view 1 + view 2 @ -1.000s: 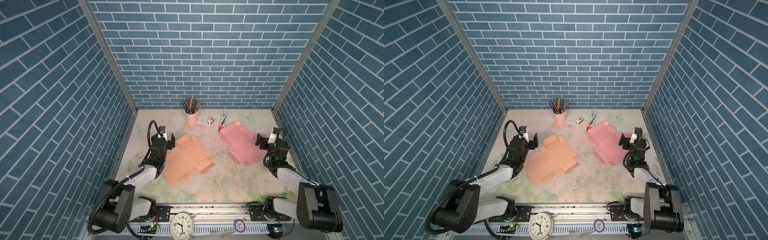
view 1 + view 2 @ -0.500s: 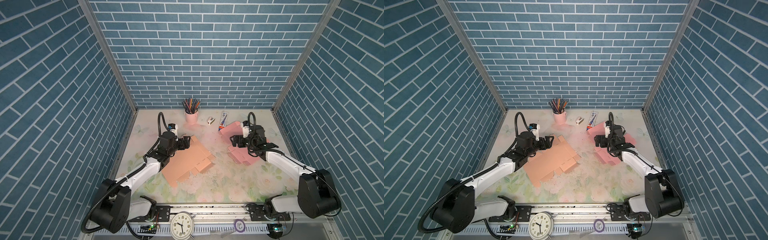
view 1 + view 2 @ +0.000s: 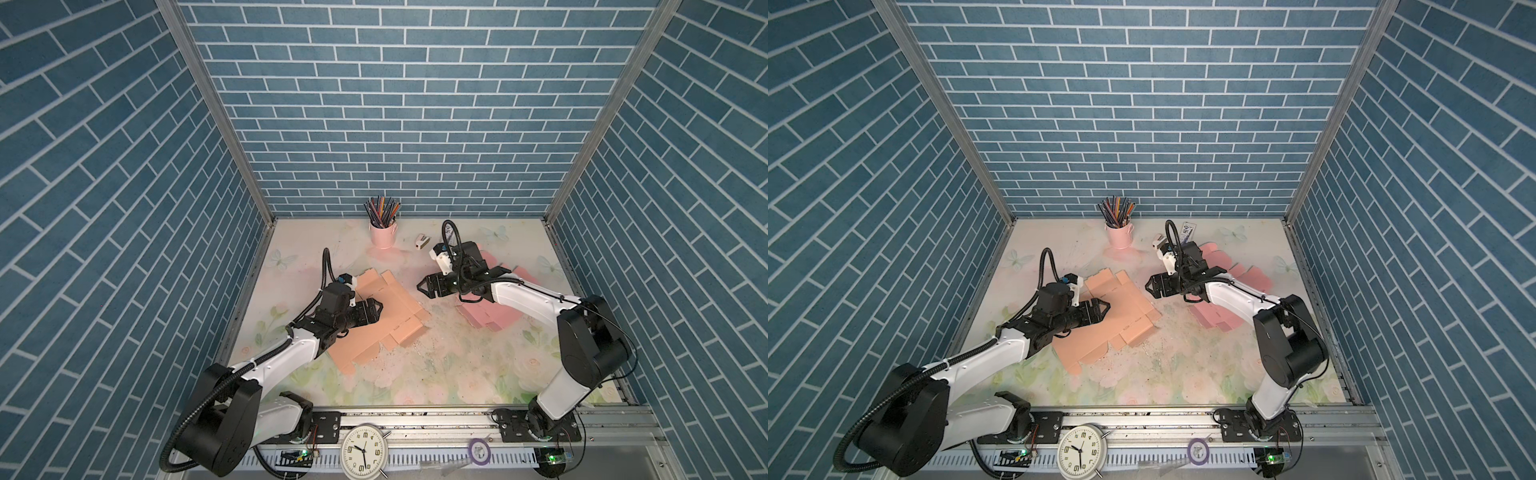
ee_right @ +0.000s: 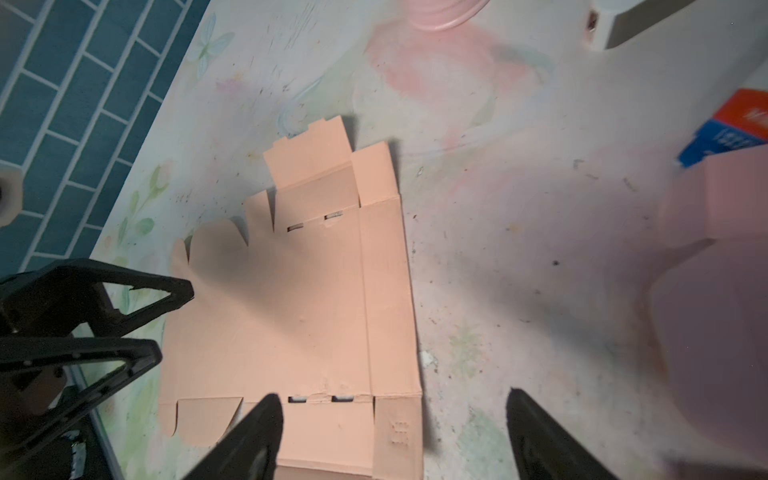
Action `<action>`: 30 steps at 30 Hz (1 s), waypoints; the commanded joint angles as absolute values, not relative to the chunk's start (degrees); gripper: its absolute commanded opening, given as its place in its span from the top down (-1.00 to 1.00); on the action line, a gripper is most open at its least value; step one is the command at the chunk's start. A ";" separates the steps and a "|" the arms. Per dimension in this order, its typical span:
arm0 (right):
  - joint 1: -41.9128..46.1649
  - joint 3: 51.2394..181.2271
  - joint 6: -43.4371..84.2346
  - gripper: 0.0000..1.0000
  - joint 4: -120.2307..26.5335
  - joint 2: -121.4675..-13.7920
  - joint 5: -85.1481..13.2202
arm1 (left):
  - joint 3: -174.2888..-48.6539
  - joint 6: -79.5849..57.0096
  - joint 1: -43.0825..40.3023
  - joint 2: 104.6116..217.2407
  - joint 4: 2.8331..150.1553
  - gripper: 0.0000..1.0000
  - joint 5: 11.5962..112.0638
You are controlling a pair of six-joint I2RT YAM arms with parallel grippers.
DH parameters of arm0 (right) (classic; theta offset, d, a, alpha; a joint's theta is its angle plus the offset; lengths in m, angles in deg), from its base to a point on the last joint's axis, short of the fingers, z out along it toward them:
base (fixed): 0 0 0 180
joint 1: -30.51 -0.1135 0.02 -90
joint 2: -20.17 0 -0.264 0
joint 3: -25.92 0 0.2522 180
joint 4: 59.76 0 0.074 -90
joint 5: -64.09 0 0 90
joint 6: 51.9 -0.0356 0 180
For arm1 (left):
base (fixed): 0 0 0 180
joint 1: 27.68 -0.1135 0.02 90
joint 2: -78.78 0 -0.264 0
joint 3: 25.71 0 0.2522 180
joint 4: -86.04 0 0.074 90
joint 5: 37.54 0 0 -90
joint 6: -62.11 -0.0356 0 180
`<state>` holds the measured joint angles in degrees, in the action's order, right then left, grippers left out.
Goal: Fold the paper box
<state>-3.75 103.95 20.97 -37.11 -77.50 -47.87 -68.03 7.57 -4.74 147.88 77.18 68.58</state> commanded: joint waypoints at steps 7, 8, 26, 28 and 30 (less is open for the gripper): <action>-5.94 105.69 16.21 -0.57 -39.09 -82.64 -53.21 | -63.44 7.88 -8.46 145.06 77.89 -0.71 72.58; -5.90 105.79 15.98 -0.55 -39.34 -83.19 -53.56 | -63.07 7.88 -8.51 145.05 78.42 -0.71 72.92; -5.01 108.70 16.92 -0.45 -38.90 -90.88 -55.35 | -59.80 9.00 -8.39 149.72 83.67 -0.70 74.69; -4.67 109.02 16.86 -0.45 -39.23 -91.46 -55.18 | -59.67 9.19 -8.44 150.47 84.38 -0.70 74.62; -4.27 109.18 16.65 -0.44 -39.73 -92.01 -55.09 | -59.75 9.20 -8.43 151.09 84.81 -0.69 74.13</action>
